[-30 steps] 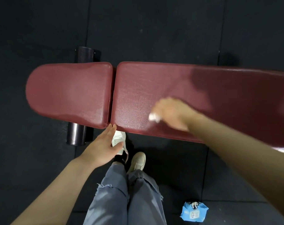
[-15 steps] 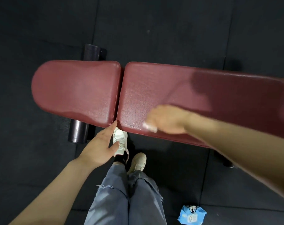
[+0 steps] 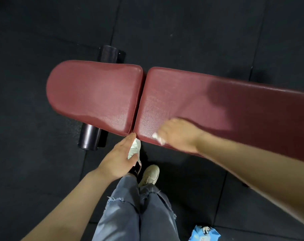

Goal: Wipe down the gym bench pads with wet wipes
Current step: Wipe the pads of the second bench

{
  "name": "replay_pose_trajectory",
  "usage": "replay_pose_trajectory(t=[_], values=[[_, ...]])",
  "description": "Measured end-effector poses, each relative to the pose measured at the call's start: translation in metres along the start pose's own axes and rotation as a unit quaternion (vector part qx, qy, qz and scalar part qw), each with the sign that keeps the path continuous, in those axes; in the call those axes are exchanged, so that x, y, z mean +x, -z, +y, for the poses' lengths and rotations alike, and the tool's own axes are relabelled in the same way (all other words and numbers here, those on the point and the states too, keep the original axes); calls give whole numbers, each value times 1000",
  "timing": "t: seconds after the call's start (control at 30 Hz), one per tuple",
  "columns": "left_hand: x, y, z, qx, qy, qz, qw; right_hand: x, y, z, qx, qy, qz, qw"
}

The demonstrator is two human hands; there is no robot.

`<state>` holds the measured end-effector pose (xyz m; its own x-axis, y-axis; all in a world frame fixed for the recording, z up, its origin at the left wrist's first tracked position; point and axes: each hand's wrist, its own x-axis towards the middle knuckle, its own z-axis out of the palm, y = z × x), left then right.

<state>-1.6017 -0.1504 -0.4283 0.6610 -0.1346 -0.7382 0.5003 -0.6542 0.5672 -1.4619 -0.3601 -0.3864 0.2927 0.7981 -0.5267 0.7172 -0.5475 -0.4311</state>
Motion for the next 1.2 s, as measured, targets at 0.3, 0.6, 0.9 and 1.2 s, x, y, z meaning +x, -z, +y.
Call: replay_pose_trajectory(t=[0.3, 0.6, 0.9, 1.2], values=[[0, 0, 3, -30, 9, 0, 1000, 50, 18, 34, -29, -209, 185, 960], [-2, -5, -2, -57, 4, 5, 998, 57, 32, 32, -25, -94, 58, 994], [-1, -2, -2, -118, 16, 18, 993, 49, -16, -8, -47, -130, 147, 979], [6, 0, -19, -154, 27, 33, 987, 97, 58, 65, -90, -215, 210, 949]])
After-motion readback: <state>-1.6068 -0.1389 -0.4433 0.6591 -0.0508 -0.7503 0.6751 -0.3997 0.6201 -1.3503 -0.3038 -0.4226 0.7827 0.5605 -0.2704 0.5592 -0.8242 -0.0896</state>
